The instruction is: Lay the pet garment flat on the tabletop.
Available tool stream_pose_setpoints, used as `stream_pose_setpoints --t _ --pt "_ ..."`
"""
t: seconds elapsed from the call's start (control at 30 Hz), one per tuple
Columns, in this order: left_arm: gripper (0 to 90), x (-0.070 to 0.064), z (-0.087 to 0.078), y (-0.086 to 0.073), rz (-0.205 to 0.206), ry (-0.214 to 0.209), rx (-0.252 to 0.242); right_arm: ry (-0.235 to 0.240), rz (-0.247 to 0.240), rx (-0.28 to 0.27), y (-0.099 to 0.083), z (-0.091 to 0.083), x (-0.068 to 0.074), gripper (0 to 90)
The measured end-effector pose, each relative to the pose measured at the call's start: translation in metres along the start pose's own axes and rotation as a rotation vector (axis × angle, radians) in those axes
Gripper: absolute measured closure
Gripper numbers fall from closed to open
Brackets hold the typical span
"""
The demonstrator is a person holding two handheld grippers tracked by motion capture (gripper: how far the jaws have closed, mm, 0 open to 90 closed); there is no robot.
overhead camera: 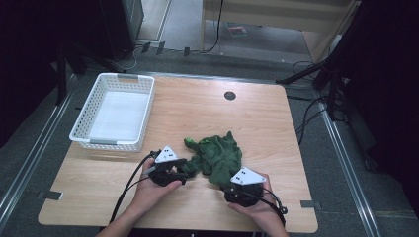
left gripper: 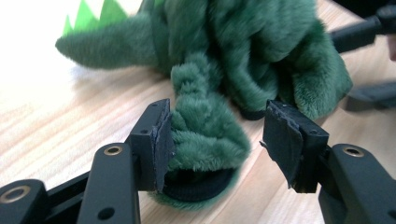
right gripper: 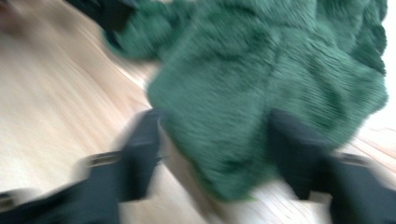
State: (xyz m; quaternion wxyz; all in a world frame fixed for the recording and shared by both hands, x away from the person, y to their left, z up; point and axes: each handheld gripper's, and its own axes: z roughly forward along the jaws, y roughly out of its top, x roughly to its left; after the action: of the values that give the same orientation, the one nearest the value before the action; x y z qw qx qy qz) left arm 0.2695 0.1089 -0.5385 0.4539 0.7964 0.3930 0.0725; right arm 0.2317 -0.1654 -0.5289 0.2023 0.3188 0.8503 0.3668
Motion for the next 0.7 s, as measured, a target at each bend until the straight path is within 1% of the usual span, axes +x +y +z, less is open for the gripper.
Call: stream_pose_setpoints --t 0.03,0.07,0.1,0.13,0.17,0.2,0.23,0.27,0.3,0.33,0.37,0.4,0.43,0.47,0.5,0.53,0.57,0.63,0.67,0.7 --pt "42.6 0.0 0.0 0.0 0.0 0.0 0.0 0.0 0.0 0.0 0.0 0.0 0.0 57.9" --pt "42.6 0.0 -0.001 -0.001 -0.003 0.006 -0.013 -0.059 -0.037 0.015 -0.003 0.003 0.0 77.3" --pt "42.8 0.0 -0.001 -0.001 -0.003 0.006 -0.013 -0.059 -0.037 0.015 -0.003 0.003 0.0 77.3" --pt "42.8 0.0 -0.004 0.0 0.005 0.006 -0.03 -0.059 -0.03 0.004 -0.003 0.001 -0.002 81.8" --pt "44.6 -0.002 -0.006 0.001 0.012 0.002 -0.055 -0.023 0.026 -0.072 0.004 -0.011 -0.008 86.5" --pt "45.8 -0.002 -0.006 0.001 0.012 0.002 -0.055 -0.016 0.048 -0.104 0.008 -0.016 -0.01 86.9" --pt "47.7 -0.006 -0.007 0.002 0.017 -0.009 -0.078 -0.013 0.069 -0.144 0.014 -0.023 -0.013 87.3" --pt "48.4 -0.006 -0.007 0.002 0.017 -0.009 -0.078 -0.013 0.069 -0.144 0.014 -0.023 -0.013 87.3" --pt "49.2 -0.013 -0.007 0.002 0.039 -0.012 -0.091 -0.004 0.095 -0.213 0.026 -0.036 -0.017 87.4" --pt "50.8 -0.017 -0.007 0.002 0.054 -0.022 -0.102 0.007 0.106 -0.234 0.032 -0.041 -0.017 87.4" --pt "52.7 -0.022 -0.007 0.003 0.078 -0.031 -0.106 0.014 0.103 -0.248 0.038 -0.046 -0.017 87.3" --pt "53.4 -0.022 -0.007 0.003 0.078 -0.031 -0.106 0.014 0.103 -0.248 0.038 -0.046 -0.017 87.3" --pt "53.3 -0.031 -0.004 0.004 0.113 -0.03 -0.085 0.014 0.089 -0.271 0.048 -0.053 -0.014 87.0" --pt "52.7 -0.031 -0.004 0.004 0.113 -0.03 -0.085 0.014 0.089 -0.271 0.048 -0.053 -0.014 87.0" --pt "50.0 -0.039 0.002 0.004 0.118 -0.036 -0.062 0.023 0.096 -0.285 0.055 -0.058 -0.013 86.9" --pt "44.6 -0.039 0.002 0.004 0.118 -0.036 -0.062 0.026 0.102 -0.29 0.056 -0.06 -0.012 86.9" --pt "37.3 -0.047 0.009 0.002 0.128 -0.019 -0.044 0.025 0.106 -0.298 0.059 -0.063 -0.012 86.9" --pt "29.5 -0.055 0.014 0.0 0.151 0.022 -0.031 0.024 0.105 -0.306 0.061 -0.067 -0.013 86.9" --pt "27.8 -0.055 0.014 0.0 0.151 0.022 -0.031 0.024 0.105 -0.306 0.061 -0.067 -0.013 86.9" --pt "30.5 -0.057 0.016 0.0 0.156 0.03 -0.039 0.044 0.124 -0.327 0.062 -0.074 -0.015 87.0"
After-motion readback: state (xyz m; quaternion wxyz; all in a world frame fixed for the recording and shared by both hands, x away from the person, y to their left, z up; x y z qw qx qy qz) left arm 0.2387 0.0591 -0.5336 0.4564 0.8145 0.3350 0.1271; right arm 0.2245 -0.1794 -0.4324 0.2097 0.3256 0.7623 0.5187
